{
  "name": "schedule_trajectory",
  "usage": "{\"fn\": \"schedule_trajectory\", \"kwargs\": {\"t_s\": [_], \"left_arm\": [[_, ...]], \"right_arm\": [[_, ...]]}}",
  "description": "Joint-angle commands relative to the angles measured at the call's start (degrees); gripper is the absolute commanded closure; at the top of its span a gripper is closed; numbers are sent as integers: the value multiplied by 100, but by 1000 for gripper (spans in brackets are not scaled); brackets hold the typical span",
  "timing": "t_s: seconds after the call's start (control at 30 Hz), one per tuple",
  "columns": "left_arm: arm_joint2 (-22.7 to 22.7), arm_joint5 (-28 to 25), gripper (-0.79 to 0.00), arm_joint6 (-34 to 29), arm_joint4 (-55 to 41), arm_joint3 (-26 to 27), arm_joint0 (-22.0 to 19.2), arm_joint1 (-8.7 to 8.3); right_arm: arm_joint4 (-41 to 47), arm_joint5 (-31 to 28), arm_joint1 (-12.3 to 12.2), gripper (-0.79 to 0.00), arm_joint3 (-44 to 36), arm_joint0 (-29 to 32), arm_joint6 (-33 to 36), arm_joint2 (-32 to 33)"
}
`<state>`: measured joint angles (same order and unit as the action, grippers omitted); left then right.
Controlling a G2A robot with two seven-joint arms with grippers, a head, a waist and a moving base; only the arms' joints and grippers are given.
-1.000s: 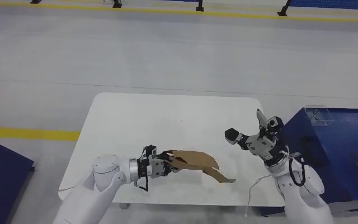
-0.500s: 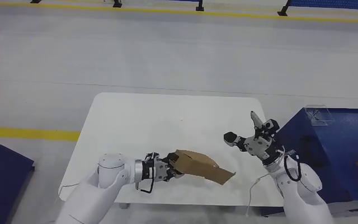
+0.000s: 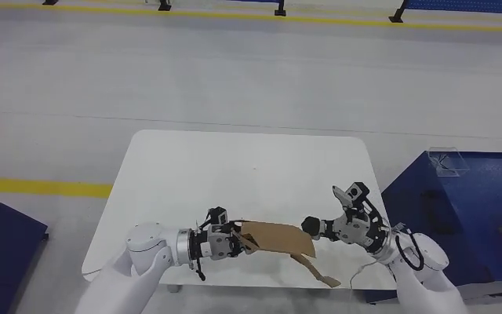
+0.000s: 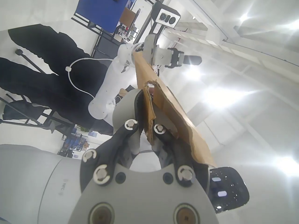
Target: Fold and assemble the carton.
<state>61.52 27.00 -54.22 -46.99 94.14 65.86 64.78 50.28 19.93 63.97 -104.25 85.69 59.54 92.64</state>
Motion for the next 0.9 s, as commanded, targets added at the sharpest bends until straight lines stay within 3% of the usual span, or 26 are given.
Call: {"fn": "schedule_trajectory", "kwargs": {"t_s": [0.0, 0.2, 0.53, 0.87], "left_arm": [[-1, 21, 0, 19, -29, 1, 9, -2], [-84, 129, 0, 88, 5, -22, -12, -1], [-218, 231, 0, 121, 166, -65, -90, -6], [-298, 281, 0, 52, 275, -65, -120, -24]], "right_arm": [[-92, 30, -20, -785, -66, 47, 157, 3], [149, 121, -29, -785, -220, 165, 350, -175], [796, 257, 10, -785, -362, 62, -408, -393], [422, 442, -18, -785, -290, -126, -905, -565]]}}
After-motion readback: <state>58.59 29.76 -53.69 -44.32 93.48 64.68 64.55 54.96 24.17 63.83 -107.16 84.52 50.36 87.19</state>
